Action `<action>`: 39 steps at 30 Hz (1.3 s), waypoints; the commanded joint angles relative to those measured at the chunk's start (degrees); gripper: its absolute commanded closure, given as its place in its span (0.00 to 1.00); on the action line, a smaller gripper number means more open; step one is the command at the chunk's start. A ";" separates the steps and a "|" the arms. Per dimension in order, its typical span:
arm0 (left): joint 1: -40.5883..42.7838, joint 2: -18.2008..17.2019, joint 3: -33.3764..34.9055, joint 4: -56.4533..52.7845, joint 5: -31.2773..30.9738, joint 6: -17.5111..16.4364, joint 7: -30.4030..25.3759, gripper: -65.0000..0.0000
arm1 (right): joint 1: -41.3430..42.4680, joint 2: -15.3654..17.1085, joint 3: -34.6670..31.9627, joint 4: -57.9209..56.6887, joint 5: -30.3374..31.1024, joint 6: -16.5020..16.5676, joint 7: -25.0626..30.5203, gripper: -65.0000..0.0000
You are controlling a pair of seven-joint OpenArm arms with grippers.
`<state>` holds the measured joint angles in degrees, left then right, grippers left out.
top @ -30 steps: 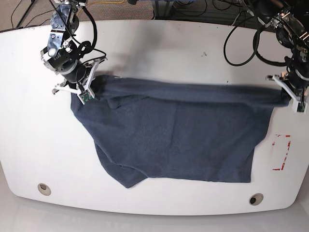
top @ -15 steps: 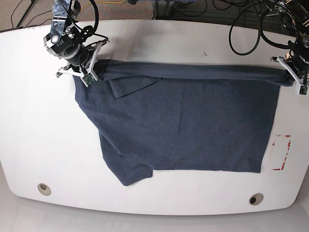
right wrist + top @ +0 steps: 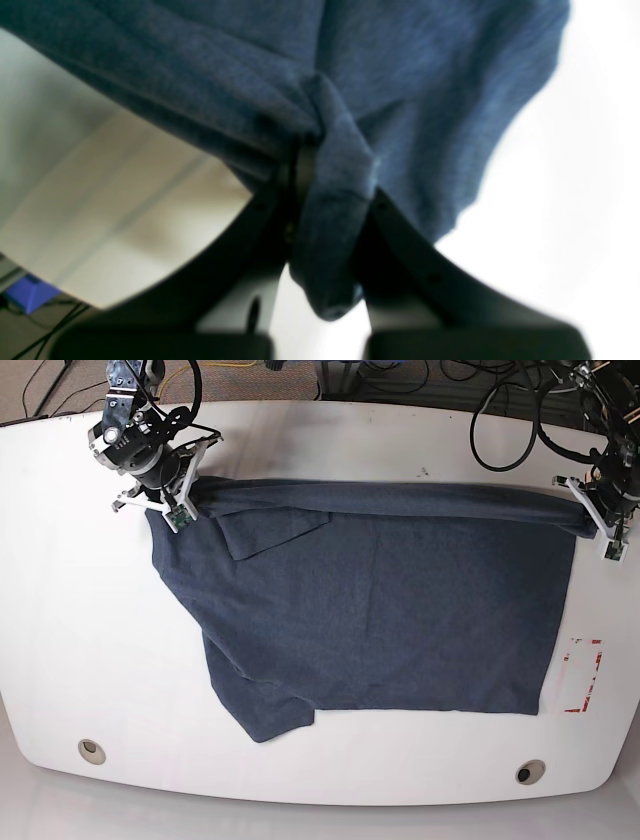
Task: Layout the t-shirt on the table in an organized manner, then fold the t-shirt properly
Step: 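Hold the shirt edge taut between both grippers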
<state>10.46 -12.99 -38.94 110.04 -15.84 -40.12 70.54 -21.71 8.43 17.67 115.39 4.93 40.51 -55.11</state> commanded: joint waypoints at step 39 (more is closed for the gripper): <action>-12.88 -2.43 9.62 -14.87 9.37 0.12 -7.64 0.98 | 2.95 0.67 0.66 -0.54 -0.75 -0.51 0.12 0.99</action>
<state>-1.58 -14.37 -28.84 94.30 -6.46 -40.14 63.59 -18.98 8.43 17.96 113.91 4.45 40.34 -55.57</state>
